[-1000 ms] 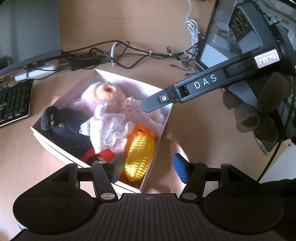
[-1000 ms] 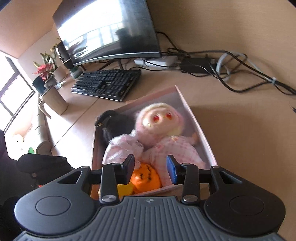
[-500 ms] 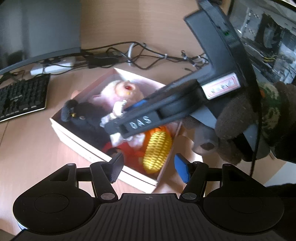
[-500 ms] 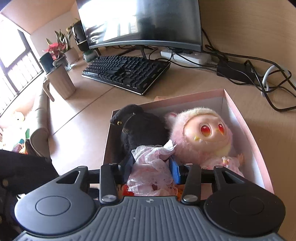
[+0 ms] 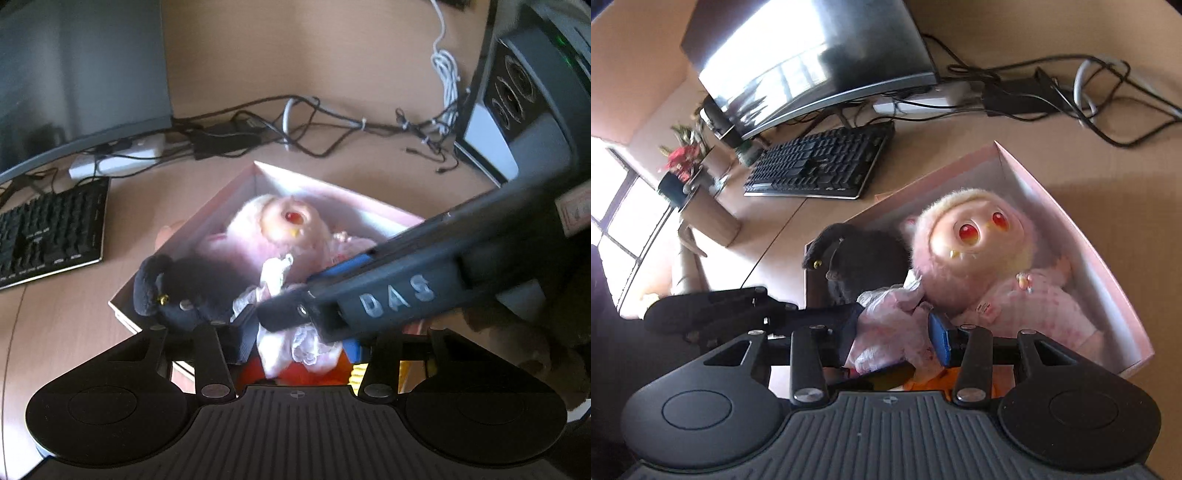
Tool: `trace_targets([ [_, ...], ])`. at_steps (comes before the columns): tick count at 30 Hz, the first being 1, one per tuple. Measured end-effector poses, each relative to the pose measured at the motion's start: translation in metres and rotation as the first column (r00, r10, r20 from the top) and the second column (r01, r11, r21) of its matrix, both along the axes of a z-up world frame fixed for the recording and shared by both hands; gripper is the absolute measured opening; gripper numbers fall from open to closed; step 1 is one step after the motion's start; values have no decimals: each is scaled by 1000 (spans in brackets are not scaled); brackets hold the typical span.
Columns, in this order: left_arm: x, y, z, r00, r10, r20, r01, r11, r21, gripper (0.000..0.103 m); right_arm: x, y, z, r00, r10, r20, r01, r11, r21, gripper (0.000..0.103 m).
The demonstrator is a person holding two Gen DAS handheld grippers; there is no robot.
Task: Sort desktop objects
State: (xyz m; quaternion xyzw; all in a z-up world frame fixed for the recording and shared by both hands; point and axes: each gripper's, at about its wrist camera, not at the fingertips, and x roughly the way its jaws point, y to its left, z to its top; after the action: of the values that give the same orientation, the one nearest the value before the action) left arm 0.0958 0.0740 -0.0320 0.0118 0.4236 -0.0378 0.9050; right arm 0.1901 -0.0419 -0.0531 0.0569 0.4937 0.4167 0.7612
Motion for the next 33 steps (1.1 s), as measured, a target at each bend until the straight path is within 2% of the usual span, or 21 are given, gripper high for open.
trace_targets([
  [3,0,4,-3,1000,8,-9,-8,1000,-9,47,-3,3,-2,1000,8,-6,-8,1000,7,33],
  [7,-4,5,5,1000,4,9,-4,999,-36,41,-7,-7,5,1000,-7,3,7,999,36,31],
  [12,0,-13,26,995,-67,69,70,997,-32,41,-14,-36,29,996,-54,75,49,996,70,31],
  [16,7,-35,36,984,-141,111,144,989,-21,41,-24,-61,47,980,-112,168,103,993,60,31],
  [19,16,-50,37,973,-191,126,194,981,-16,41,-25,-75,51,964,-139,226,134,990,36,31],
  [22,28,-62,27,969,-224,105,227,974,-20,42,-20,-85,45,956,-165,241,169,986,6,31],
  [26,39,-68,6,973,-229,30,230,973,-29,45,-16,-89,29,952,-180,247,200,978,-56,33],
  [30,29,-64,9,972,-233,30,235,971,-44,53,-18,-101,28,951,-198,238,214,976,-45,41],
  [33,15,-52,21,975,-213,56,216,975,-44,59,-19,-107,34,947,-206,248,222,974,-39,41],
])
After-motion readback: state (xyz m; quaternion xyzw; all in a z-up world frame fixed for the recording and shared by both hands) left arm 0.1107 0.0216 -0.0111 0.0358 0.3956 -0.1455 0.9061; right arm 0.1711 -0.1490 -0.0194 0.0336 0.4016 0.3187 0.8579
